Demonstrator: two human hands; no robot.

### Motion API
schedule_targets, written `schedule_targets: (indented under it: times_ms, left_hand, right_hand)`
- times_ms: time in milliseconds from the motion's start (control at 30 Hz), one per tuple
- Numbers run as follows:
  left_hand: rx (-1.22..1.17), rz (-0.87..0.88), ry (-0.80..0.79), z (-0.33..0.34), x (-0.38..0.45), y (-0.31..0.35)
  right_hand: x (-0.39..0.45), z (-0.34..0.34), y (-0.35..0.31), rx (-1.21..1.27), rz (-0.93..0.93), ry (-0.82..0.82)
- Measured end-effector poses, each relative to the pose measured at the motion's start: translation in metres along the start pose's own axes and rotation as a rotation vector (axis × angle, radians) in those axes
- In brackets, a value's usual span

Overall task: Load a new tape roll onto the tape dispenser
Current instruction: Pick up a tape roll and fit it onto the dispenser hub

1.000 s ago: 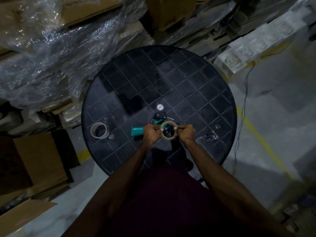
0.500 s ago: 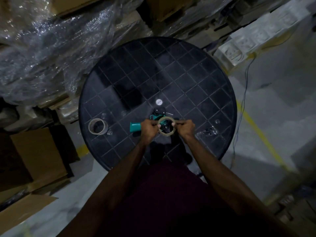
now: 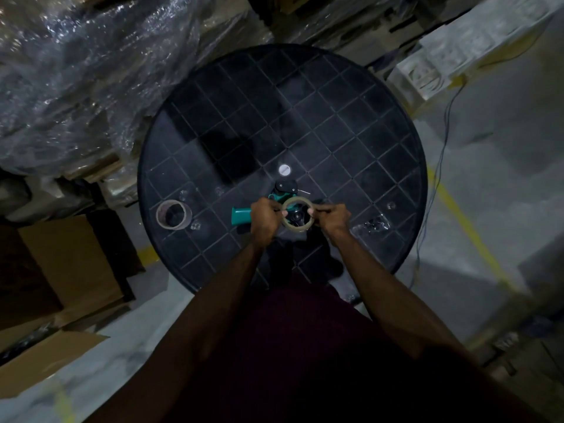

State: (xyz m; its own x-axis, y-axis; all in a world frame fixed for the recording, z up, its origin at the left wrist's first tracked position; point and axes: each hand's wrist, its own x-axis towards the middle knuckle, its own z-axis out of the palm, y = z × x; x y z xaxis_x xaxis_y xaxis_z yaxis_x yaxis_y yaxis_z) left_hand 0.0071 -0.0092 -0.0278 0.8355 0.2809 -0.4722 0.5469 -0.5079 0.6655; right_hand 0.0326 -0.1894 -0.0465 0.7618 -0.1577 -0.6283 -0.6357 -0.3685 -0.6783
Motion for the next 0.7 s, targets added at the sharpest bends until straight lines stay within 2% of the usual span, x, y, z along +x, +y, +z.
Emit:
schedule_targets:
  times_ms: [233,500,700]
  left_hand:
    - [0.065,0.027,-0.095,-0.01,0.008,-0.001]
    - [0.208,0.029,-0.113,-0.006,0.007,0.008]
    - [0.309,0.05,-0.096,-0.005,0.003,0.026]
  right_hand:
    - [0.021,0.008,0.037,0.104,0.036,-0.024]
    - [-0.005,0.002,0.005,0.289,0.146,-0.05]
    - [-0.004,0.005,0.0,0.214,0.194,-0.006]
